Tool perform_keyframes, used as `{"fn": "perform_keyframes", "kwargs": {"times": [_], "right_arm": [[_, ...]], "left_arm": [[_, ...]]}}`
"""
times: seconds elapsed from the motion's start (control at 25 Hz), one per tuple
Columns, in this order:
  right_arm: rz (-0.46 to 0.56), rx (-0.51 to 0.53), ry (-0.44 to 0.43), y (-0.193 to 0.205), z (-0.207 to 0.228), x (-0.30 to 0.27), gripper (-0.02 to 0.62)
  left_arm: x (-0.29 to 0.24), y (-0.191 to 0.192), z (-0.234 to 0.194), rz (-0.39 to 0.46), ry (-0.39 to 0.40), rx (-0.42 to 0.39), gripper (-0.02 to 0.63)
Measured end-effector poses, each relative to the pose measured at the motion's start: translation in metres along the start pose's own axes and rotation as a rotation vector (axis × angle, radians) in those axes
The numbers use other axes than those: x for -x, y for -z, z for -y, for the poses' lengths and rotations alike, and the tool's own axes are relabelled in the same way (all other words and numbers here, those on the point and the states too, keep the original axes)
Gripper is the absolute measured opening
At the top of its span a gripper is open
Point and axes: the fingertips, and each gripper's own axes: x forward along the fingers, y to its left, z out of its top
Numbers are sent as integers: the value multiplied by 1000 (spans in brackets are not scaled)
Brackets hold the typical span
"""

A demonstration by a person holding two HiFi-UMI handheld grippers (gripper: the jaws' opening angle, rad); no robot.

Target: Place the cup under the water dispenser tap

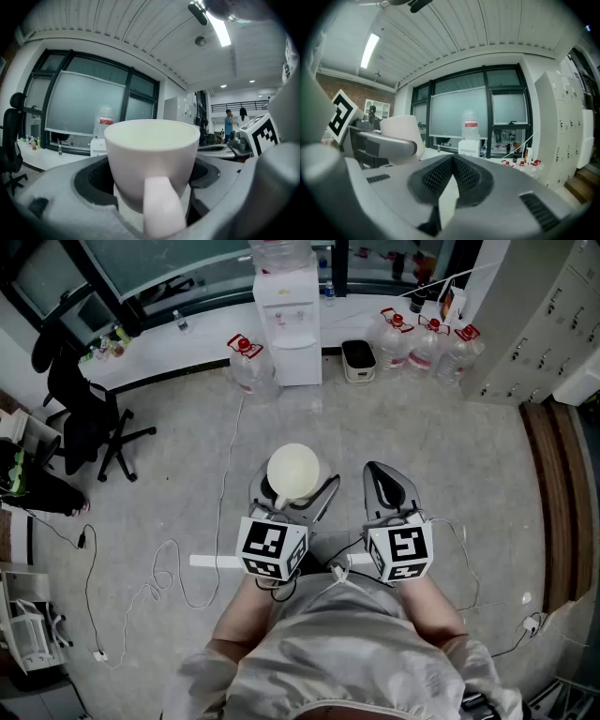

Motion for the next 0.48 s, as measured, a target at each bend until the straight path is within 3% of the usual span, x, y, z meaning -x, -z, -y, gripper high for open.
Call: {"fn": "perform_keyframes", "kwargs": {"times": [0.48], "right_arm": [[-36,-71,39,24,23,10,28]], "left_arm": [[-15,15,17,-36,23,-8,445]]}}
